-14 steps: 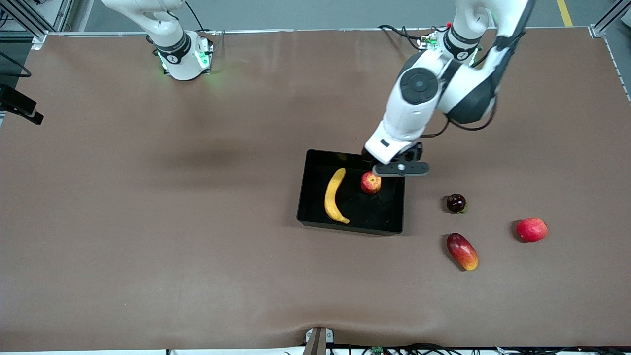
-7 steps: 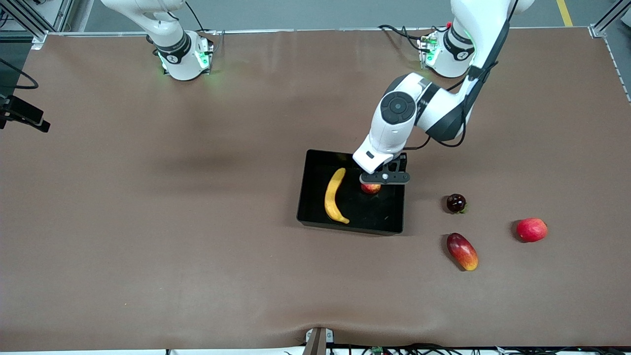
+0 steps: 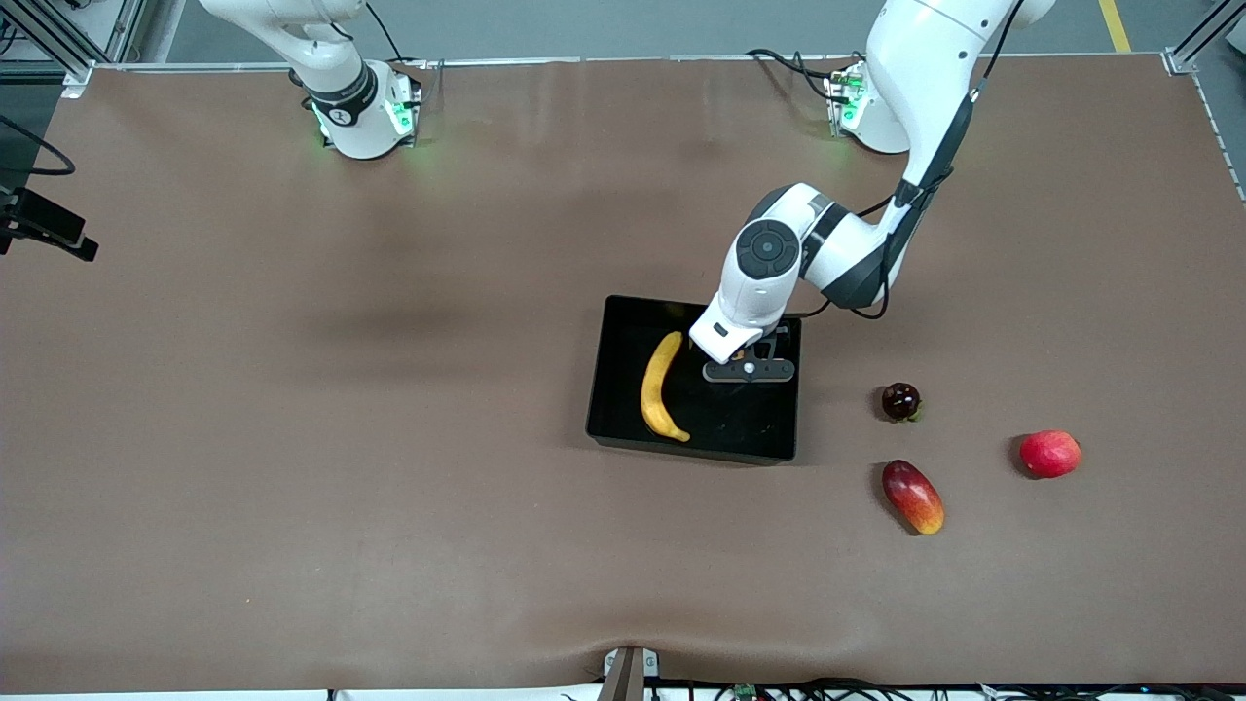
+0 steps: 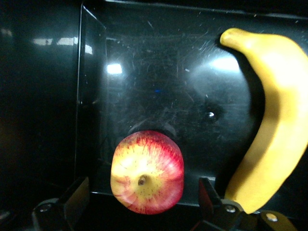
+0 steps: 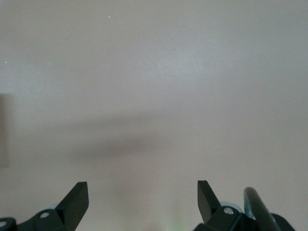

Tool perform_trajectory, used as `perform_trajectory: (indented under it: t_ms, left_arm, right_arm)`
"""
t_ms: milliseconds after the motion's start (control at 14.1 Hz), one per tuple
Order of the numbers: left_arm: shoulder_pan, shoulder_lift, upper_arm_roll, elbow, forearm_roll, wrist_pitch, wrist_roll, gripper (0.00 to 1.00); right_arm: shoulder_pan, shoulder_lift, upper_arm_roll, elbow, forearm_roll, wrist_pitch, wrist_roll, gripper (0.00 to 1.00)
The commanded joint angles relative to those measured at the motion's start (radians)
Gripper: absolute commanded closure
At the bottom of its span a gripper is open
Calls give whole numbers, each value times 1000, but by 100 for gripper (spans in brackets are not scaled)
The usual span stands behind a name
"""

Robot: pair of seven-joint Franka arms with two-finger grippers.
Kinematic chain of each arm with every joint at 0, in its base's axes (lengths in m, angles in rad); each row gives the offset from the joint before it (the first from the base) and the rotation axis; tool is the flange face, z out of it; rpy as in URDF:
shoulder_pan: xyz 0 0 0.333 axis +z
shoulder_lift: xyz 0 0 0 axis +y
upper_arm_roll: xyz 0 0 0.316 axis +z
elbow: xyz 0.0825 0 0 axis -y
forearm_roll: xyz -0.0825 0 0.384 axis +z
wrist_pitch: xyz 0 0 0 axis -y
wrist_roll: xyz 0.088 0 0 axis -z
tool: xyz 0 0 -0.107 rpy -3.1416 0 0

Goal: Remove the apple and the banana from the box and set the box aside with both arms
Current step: 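Lower the left gripper onto the red apple and close on it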

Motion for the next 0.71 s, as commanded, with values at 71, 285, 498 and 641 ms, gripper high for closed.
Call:
perform_trajectory:
  t_ms: [71,285,498,641]
  left_arm:
    - [-8,19,1,1,25,15,-30,0]
    - [-7,37,1,1,25,41,-32,2]
    - [-5,48,0,2,25,55,-33,63]
    - [-5,45,0,7,24,54,-33,100]
  right_arm:
    - [-14,7,8,21,-5,-7,-3,0]
    - [-14,7,10,19,-5,-6,-3,0]
    - [-14,7,10,19,-5,-7,-3,0]
    - [-12,7,10,19,-5,-6,-3,0]
